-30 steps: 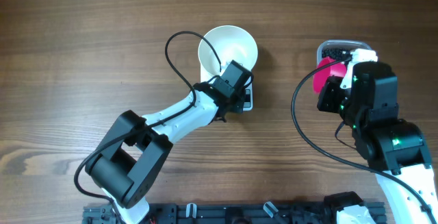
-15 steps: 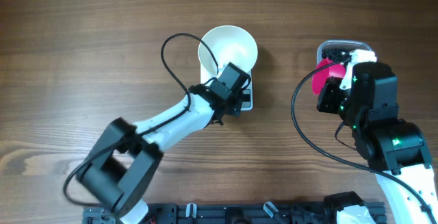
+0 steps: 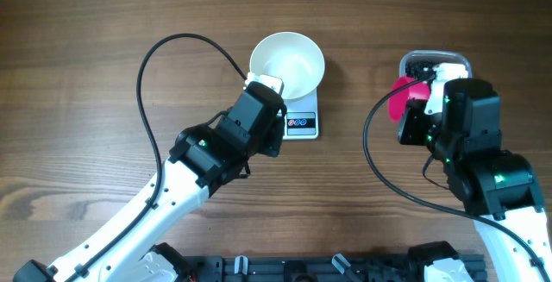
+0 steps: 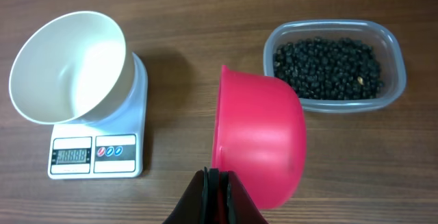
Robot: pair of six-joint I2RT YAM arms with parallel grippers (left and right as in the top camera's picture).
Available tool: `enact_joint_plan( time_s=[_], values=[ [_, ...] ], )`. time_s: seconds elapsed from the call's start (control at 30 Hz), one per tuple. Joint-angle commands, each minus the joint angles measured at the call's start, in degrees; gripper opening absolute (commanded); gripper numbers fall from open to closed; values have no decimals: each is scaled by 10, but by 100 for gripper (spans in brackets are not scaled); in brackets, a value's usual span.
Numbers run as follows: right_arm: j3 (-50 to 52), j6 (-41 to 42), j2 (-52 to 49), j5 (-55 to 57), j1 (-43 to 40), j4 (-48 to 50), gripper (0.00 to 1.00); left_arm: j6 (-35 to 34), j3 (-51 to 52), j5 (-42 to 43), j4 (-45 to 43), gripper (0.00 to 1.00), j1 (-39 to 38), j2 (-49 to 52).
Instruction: Scoop item into bowl and weigh 150g on scale
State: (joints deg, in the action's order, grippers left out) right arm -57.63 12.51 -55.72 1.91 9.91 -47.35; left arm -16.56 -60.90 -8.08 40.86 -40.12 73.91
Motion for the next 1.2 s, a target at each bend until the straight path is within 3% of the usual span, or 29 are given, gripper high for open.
enact_joint_plan(
  time_s=[0.0, 0.23, 0.3, 0.4, 0.43, 0.47, 0.53, 1.17],
  values=[
    [-12, -23, -2, -16, -2, -2, 4, 16, 4, 1, 16, 4, -3, -6],
    [-12, -20, 21, -20, -2, 2, 4, 19, 4, 0, 31, 4, -2, -6],
    [-12, -19, 28, -21, -2, 1, 4, 84, 4, 1, 33, 4, -2, -6],
    [-12, -19, 31, -21, -2, 1, 5, 206, 4, 1, 71, 22, 1, -9],
    [-12, -19, 31, -20, -2, 2, 4, 208, 4, 1, 92, 27, 6, -10],
    [-12, -19, 31, -20, -2, 2, 4, 206, 4, 1, 119, 39, 16, -10],
    [-12, -19, 31, -21, -2, 1, 4, 206, 4, 1, 144, 100, 30, -10],
    [-13, -5, 31, -48, -2, -28, 4, 206, 4, 1, 141, 100, 33, -9]
  ],
)
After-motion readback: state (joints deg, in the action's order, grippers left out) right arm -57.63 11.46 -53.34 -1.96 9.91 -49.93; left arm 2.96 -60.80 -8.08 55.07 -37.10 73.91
